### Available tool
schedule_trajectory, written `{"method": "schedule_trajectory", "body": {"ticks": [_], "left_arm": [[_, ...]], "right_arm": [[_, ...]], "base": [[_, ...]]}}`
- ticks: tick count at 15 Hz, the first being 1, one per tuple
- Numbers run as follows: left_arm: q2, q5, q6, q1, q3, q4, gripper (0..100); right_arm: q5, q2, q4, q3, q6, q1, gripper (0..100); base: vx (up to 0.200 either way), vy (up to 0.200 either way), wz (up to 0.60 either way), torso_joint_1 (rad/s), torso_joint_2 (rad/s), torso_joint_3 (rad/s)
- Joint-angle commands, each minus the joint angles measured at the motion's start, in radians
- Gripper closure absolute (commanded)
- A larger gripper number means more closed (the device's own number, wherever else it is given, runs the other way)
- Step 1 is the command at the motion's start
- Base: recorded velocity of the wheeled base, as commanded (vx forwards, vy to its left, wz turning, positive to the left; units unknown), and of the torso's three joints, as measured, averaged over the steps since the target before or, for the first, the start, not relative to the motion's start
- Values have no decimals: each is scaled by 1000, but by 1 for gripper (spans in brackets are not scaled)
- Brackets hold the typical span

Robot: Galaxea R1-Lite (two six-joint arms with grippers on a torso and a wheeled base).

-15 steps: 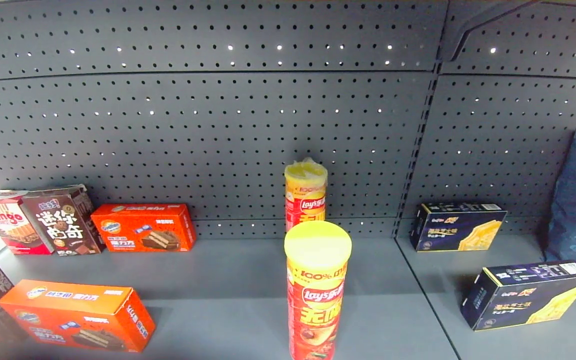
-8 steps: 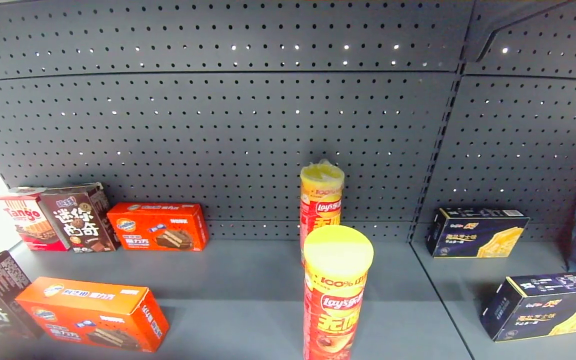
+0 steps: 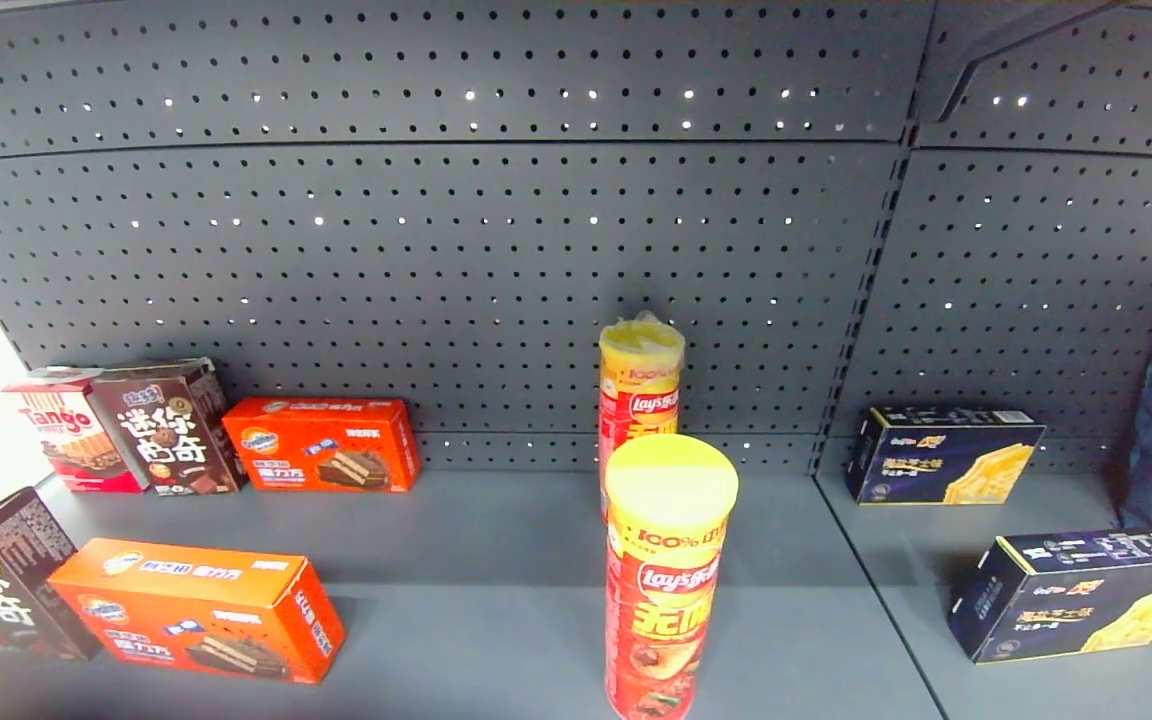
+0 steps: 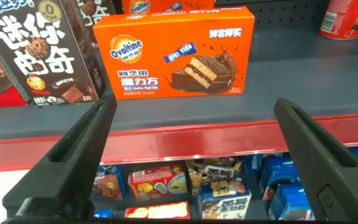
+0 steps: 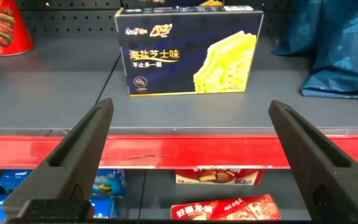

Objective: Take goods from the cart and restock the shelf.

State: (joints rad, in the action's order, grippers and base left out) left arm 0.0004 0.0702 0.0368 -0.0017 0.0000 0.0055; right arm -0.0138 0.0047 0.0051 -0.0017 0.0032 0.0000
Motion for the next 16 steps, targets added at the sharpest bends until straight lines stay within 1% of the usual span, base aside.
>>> {"method": "schedule_trajectory", "body": {"ticks": [1, 3, 5, 16], "left_arm": [[0, 0, 0, 0, 0, -1, 0], [0, 0, 0, 0, 0, -1, 0], [0, 0, 0, 0, 0, -1, 0], [0, -1, -2, 0, 0, -1, 0]], "right_arm": [[0, 1, -1, 0, 0, 0, 0], [0, 1, -1, 0, 0, 0, 0], [0, 1, -1, 0, 0, 0, 0], [0, 1, -1, 0, 0, -2, 0]], "base": [[0, 0, 0, 0, 0, 0], [0, 0, 0, 0, 0, 0], [0, 0, -600, 5, 2, 0], [0, 0, 0, 0, 0, 0]]}}
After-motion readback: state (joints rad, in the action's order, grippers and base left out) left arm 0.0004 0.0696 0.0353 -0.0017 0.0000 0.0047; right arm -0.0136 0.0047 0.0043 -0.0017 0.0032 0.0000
